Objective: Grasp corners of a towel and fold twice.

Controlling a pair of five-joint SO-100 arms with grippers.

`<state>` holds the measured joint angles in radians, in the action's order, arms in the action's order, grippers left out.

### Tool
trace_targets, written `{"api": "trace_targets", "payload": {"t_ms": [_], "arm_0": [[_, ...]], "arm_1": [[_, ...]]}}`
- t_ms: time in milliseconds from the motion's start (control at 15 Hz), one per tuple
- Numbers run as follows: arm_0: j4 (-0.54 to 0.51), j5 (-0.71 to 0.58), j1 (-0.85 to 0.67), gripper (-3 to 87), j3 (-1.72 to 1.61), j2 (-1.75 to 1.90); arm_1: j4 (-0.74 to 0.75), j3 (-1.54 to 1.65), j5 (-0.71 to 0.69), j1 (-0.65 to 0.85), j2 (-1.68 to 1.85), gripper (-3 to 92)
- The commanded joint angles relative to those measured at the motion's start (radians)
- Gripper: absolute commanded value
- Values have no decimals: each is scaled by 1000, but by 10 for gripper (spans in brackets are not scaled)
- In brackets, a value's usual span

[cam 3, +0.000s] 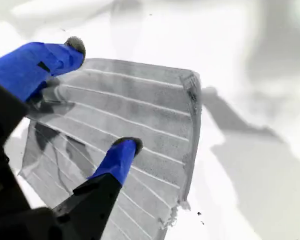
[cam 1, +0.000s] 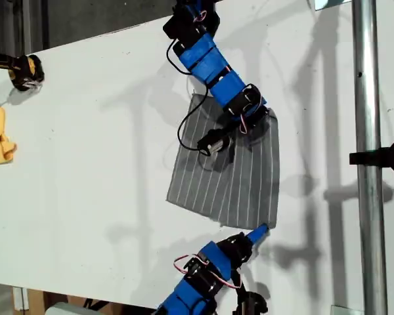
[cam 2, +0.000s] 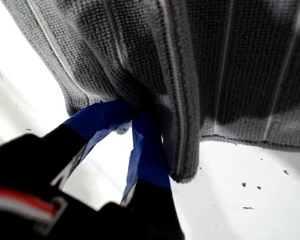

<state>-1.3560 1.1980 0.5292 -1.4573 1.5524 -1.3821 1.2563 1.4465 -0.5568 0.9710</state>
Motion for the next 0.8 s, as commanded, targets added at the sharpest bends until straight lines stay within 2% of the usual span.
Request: {"api": "trace_targets", "payload": {"t_ms": [0, 733], "arm_0": [[75, 18, 3, 311, 26, -55], [120, 74, 23, 294, 72, -367]], "arm_1": [[5, -3, -8, 12, 52, -2], [2, -2, 2, -5, 54, -2]]}}
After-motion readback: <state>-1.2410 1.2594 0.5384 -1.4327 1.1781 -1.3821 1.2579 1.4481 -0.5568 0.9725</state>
